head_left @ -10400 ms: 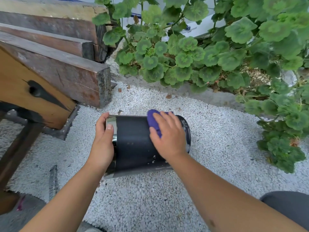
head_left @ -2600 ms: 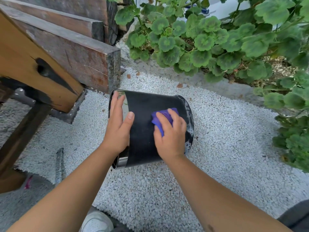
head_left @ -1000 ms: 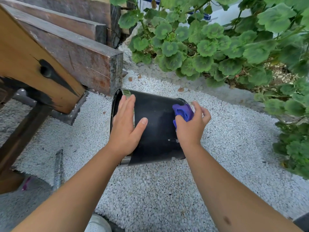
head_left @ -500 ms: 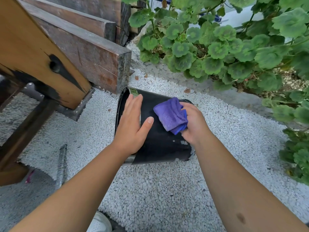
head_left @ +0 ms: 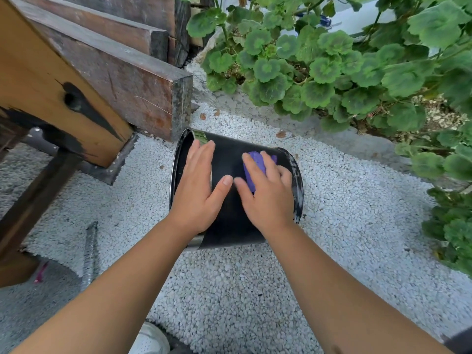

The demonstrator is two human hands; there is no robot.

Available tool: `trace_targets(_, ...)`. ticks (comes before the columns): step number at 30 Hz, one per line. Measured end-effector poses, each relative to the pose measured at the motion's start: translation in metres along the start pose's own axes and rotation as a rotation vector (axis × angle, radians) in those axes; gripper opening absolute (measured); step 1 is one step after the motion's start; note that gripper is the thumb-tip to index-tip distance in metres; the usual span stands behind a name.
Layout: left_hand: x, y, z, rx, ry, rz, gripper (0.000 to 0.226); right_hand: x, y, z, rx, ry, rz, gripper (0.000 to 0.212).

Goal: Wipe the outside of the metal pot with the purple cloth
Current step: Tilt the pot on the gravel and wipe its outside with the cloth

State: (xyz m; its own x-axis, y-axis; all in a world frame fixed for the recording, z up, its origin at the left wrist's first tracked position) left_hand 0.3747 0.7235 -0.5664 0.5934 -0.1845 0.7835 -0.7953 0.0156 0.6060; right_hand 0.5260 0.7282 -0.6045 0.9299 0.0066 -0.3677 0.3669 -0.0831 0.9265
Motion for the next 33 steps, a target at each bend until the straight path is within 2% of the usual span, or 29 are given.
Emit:
trace_targets(7,-0.015,0.01,0.007,0.002,0.047,-0.048,0.079,0.02,-0.015,-0.014,0.084,-0.044,-0.083,0.034)
trace_targets(11,-0.016,0.011,0.008,0.016,0.068,-0.028,0.079,0.047,-0.019,-0.014,0.061,-0.132,-0.089,0.031)
trace_targets(15,-0.01,0.006,0.004,0.011,0.054,0.033,0.079,0.038,0.001,-0.015,0.194,-0.324,-0.423,0.03)
trace_targets(16,-0.009,0.006,0.004,0.011,0.047,0.05,0.081,0.019,0.008,-0.014,0.223,-0.293,-0.455,0.031)
trace_targets(20,-0.009,0.007,0.005,0.017,0.015,0.148,0.09,-0.072,0.016,0.009,0.226,0.068,-0.363,0.033)
trace_targets(25,-0.016,0.009,0.009,0.006,0.014,0.155,0.092,-0.053,0.001,0.019,0.282,0.161,-0.152,0.026)
trace_targets(27,-0.019,0.011,0.01,0.001,0.033,0.171,0.091,-0.033,-0.008,0.018,0.26,0.107,-0.116,0.028)
trace_targets(29,-0.02,0.013,0.011,0.02,0.042,0.162,0.086,-0.003,-0.014,0.019,0.231,-0.051,-0.105,0.032)
trace_targets(33,-0.009,0.028,0.018,0.27,0.014,0.046,0.062,0.042,-0.02,0.017,0.168,-0.275,-0.114,0.034)
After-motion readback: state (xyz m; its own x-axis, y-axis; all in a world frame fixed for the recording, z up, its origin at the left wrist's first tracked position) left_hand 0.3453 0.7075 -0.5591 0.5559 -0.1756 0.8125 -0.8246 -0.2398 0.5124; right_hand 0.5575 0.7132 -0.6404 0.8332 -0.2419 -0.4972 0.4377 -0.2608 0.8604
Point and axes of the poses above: each hand's wrist, its own z-axis away from the middle knuckle, its own y-axis out of the back of the hand, x = y × z, the point moved 7 cm from there along -z, towards the middle knuckle, and after that the axes turned 10 degrees about z, right-handed, at the moved point
